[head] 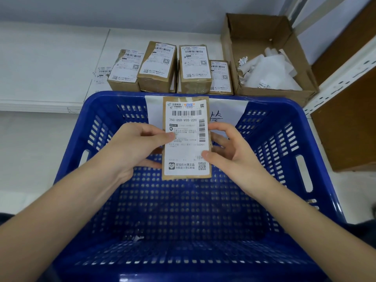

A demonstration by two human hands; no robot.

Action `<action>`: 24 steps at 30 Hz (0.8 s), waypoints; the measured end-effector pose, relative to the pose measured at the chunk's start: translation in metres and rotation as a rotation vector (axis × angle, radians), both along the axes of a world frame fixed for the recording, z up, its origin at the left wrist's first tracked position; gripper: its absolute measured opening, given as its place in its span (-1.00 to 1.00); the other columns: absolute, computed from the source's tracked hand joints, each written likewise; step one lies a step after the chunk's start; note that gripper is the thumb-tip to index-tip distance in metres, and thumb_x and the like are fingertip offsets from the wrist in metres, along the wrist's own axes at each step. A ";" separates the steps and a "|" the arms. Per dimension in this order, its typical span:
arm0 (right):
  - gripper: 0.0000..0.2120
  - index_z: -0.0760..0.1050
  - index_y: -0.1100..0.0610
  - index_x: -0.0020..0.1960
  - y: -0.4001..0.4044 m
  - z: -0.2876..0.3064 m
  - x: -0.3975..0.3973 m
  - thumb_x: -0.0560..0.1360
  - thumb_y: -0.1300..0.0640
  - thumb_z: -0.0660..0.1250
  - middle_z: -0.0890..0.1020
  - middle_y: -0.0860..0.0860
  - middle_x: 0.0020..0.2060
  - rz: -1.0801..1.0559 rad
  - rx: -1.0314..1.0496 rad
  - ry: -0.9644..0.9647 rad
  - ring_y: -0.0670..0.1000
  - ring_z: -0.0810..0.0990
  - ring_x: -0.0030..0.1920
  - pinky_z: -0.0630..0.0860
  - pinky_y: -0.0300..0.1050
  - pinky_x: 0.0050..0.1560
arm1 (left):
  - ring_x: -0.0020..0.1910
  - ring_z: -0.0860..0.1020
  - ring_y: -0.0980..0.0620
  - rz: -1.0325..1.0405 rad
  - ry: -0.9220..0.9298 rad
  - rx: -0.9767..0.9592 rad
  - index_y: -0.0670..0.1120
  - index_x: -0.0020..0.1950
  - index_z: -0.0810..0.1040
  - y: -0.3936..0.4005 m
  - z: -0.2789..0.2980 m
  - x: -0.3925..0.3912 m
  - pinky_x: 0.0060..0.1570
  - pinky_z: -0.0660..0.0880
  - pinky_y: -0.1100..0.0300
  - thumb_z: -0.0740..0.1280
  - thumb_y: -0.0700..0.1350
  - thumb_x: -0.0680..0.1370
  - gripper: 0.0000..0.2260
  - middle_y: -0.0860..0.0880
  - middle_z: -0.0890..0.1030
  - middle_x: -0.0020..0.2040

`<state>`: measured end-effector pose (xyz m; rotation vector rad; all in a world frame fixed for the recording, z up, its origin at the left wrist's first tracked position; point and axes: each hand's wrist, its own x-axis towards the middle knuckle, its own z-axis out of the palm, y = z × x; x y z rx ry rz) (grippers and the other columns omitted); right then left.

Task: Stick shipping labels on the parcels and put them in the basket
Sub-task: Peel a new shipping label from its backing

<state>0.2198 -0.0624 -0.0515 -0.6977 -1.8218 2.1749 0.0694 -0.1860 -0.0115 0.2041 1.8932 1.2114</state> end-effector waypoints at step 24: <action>-0.37 0.13 -0.22 0.21 0.033 0.019 0.007 0.31 -0.01 0.44 0.54 -0.06 0.12 0.245 0.298 -0.143 -0.03 0.57 0.13 0.62 -0.07 -0.01 | -0.14 0.67 0.08 -0.205 0.088 -0.014 -0.20 -0.14 0.66 -0.002 0.004 0.004 -0.31 0.63 0.19 0.43 -0.20 0.46 -0.93 -0.01 0.71 -0.16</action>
